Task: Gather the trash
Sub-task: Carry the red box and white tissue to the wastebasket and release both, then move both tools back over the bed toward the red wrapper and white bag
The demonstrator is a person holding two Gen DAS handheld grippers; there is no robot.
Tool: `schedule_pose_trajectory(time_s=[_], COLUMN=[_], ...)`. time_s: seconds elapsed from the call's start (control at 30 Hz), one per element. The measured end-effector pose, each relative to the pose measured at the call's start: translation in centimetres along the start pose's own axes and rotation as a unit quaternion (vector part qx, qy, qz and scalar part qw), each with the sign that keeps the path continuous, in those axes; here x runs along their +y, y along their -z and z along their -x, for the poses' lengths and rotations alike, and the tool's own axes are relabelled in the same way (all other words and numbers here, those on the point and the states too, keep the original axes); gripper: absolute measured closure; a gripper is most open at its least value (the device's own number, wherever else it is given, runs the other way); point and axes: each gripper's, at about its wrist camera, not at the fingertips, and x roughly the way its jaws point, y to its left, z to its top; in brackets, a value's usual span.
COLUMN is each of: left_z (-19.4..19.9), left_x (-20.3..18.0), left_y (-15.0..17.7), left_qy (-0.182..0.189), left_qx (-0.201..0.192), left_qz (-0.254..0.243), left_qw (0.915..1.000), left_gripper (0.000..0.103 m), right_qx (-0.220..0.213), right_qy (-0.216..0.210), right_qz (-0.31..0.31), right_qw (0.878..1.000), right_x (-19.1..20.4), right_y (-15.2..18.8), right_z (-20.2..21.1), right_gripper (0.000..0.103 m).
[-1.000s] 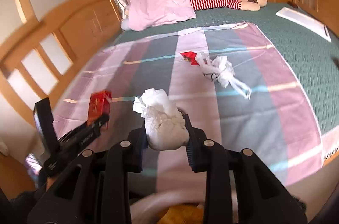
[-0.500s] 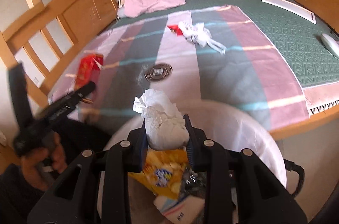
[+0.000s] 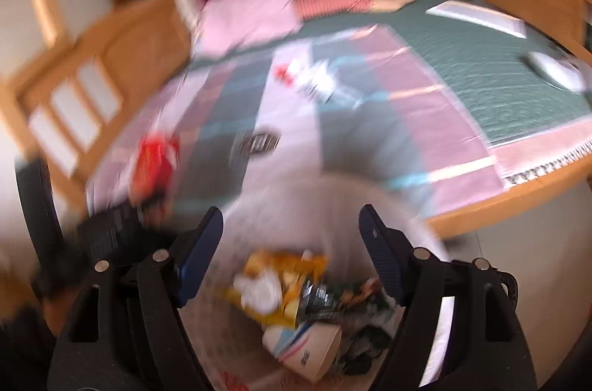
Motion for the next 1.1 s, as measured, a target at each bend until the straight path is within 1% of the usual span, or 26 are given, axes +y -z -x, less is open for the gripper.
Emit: schedule_pose_trajectory(time_s=[0.03,0.1,0.13,0.17,0.27,0.3,0.37,0.47,0.5,0.53,0.57,0.67,0.73,0.9,1.1], left_z=[-0.1,-0.4,-0.6,-0.8,-1.4,-1.5,-1.6,-1.8,-1.9,-1.8,-1.8,-1.4,-1.2,-0.8,-0.5], left_x=[-1.0,-3.0,-4.5,-5.3,-7.9,-8.6,-9.4,-10.0,-10.0,-10.0,-10.0,-10.1,-10.1,-9.2,-7.6], left_y=[0.3,1.0,1.6,2.0,3.6,4.2,4.8,5.3,5.4,5.5,5.5,5.3,5.1,4.3,3.2], left_qy=[0.013,0.043,0.062,0.070,0.094,0.099,0.105,0.106,0.105,0.105,0.102,0.098,0.094,0.082,0.066], left_qx=[0.005,0.019,0.029,0.035,0.067,0.072,0.079,0.085,0.087,0.088,0.088,0.077,0.068,0.044,0.025], left_qz=[-0.021,-0.068,-0.100,-0.118,-0.172,-0.187,-0.208,-0.223,-0.224,-0.224,-0.225,-0.224,-0.222,-0.202,-0.153], left_qw=[0.9997,0.9966,0.9926,0.9900,0.9784,0.9746,0.9692,0.9654,0.9650,0.9649,0.9651,0.9666,0.9681,0.9750,0.9857], left_gripper=[0.045,0.045,0.045,0.045,0.045,0.045,0.045,0.045,0.044,0.038,0.029,0.019,0.015,0.012,0.010], right_qx=[-0.021,-0.051,-0.062,-0.068,-0.066,-0.063,-0.059,-0.053,-0.051,-0.049,-0.047,-0.045,-0.044,-0.043,-0.038], right_qy=[0.002,0.001,0.003,0.005,0.012,0.013,0.011,0.007,0.004,0.002,0.001,-0.001,-0.001,-0.002,-0.003], right_qz=[-0.019,-0.044,-0.052,-0.057,-0.057,-0.058,-0.060,-0.065,-0.068,-0.069,-0.071,-0.075,-0.078,-0.079,-0.077], right_qw=[1.000,0.998,0.997,0.996,0.996,0.996,0.996,0.996,0.996,0.996,0.996,0.996,0.996,0.996,0.996], right_x=[-0.7,-1.8,-2.1,-2.4,-2.7,-2.8,-2.8,-2.8,-2.8,-3.0,-3.0,-3.1,-3.2,-3.1,-3.0], right_y=[-0.4,-1.0,-1.2,-1.3,-0.9,-0.8,-0.4,0.1,0.2,0.2,0.2,0.3,0.4,0.4,0.5], right_z=[0.8,2.0,2.5,2.8,2.8,2.6,2.5,2.2,2.1,2.0,1.9,1.9,1.8,1.7,1.3], right_gripper=[0.027,0.026,0.026,0.024,0.024,0.024,0.024,0.024,0.024,0.024,0.024,0.024,0.024,0.024,0.023])
